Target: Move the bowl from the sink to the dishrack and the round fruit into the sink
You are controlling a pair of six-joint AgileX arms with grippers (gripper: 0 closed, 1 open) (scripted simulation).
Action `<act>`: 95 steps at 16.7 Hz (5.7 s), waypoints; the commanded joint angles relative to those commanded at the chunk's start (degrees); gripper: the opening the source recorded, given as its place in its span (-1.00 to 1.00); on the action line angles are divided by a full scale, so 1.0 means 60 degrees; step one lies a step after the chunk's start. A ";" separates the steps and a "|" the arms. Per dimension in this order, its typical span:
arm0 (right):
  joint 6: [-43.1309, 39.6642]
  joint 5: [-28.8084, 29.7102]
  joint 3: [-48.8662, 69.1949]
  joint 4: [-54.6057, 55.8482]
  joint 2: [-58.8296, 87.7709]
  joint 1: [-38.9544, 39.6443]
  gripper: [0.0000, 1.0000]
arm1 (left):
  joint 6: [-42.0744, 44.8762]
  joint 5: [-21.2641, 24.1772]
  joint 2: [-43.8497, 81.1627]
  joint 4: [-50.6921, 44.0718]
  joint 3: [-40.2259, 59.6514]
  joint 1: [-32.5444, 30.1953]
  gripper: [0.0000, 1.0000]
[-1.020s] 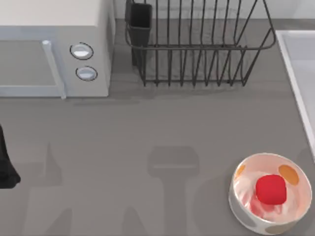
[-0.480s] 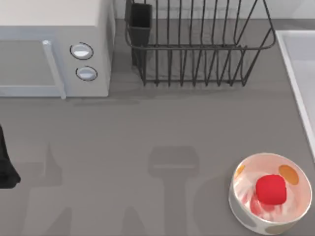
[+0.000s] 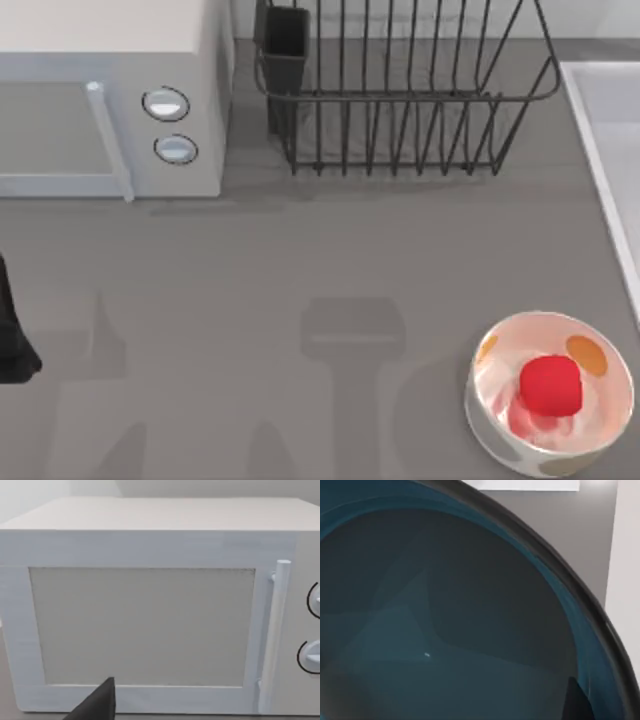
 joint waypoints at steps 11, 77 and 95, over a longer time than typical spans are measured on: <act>0.4135 0.4002 0.0141 0.7079 0.1034 0.7811 -1.00 | 0.0000 0.0000 0.0000 0.0000 0.0000 0.0000 1.00; 0.7185 0.6472 -0.3506 2.1099 0.4584 1.2766 1.00 | 0.0000 0.0000 0.0000 0.0000 0.0000 0.0000 1.00; 0.6802 0.1569 -1.2960 1.6123 -1.0974 0.8760 1.00 | 0.0000 0.0000 0.0000 0.0000 0.0000 0.0000 1.00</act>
